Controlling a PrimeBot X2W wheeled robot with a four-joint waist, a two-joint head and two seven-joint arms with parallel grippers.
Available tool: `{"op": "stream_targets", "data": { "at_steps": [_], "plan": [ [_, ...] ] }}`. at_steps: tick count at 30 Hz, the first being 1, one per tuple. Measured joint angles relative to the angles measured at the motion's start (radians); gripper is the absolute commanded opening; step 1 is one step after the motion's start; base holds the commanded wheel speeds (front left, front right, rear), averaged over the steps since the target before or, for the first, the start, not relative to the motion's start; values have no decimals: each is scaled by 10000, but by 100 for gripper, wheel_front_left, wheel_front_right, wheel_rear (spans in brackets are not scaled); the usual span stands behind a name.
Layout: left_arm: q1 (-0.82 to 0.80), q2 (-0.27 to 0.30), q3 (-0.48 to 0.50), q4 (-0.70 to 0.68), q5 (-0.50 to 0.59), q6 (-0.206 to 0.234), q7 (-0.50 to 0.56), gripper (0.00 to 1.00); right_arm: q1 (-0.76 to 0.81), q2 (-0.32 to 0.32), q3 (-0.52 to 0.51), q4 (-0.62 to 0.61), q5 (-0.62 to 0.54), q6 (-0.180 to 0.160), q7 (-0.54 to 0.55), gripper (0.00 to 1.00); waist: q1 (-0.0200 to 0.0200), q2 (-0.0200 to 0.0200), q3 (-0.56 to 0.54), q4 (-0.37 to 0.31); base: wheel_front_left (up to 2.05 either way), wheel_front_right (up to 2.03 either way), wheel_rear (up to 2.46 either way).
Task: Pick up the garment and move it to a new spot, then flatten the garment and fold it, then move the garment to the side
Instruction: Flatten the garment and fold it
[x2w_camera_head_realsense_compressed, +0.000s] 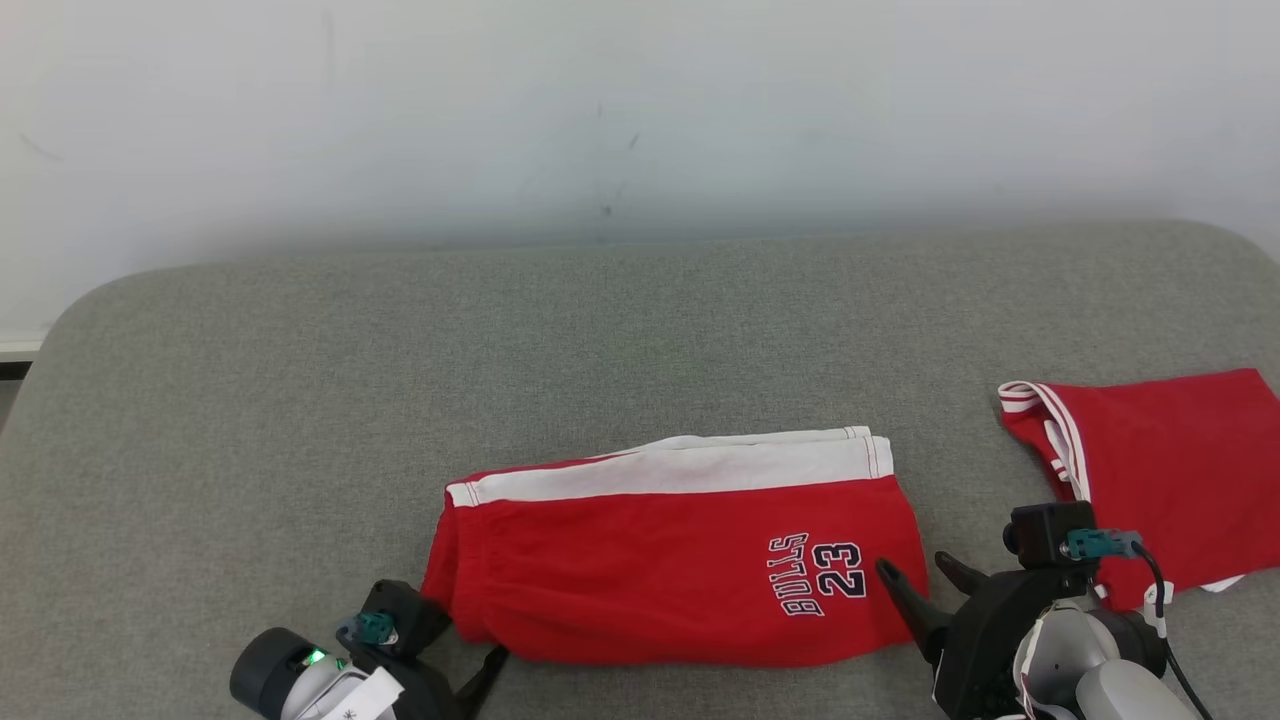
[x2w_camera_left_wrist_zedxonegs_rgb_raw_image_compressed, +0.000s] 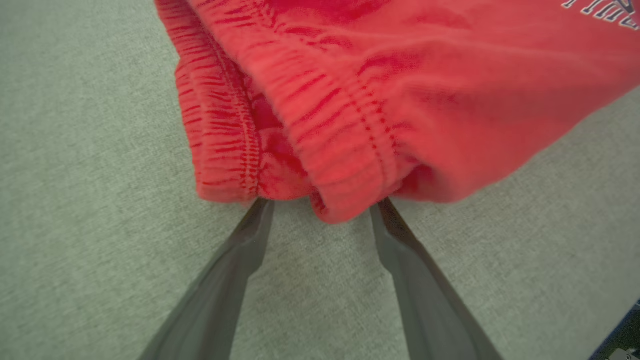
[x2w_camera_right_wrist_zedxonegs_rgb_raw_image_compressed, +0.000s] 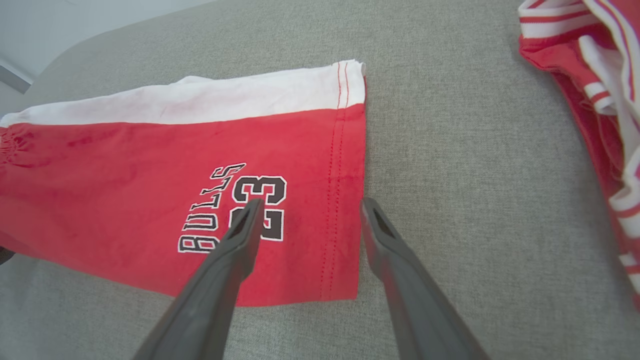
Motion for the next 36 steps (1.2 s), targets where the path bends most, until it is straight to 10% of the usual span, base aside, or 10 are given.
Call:
{"op": "stream_targets", "data": {
  "at_steps": [9,22,36],
  "plan": [
    [149,355,441,-102,-495,155,113,100,161,52,-146,-568,-4,-395,-15,100,0,1,-153,27,0,0,0],
    [1493,454,2341,-1770,-1204,2295,-1848,100,1136,280,-1175,-1864,-782,-1091,-2836,100,0,0,-691,-17,0,0,0],
    [3362,548,3804,-4945,-1001,2481,-1894,100,2413,746,-2205,-2274,-1135,-1315,-5112,100,-1,0,-982,44,0,0,0]
  ]
}}
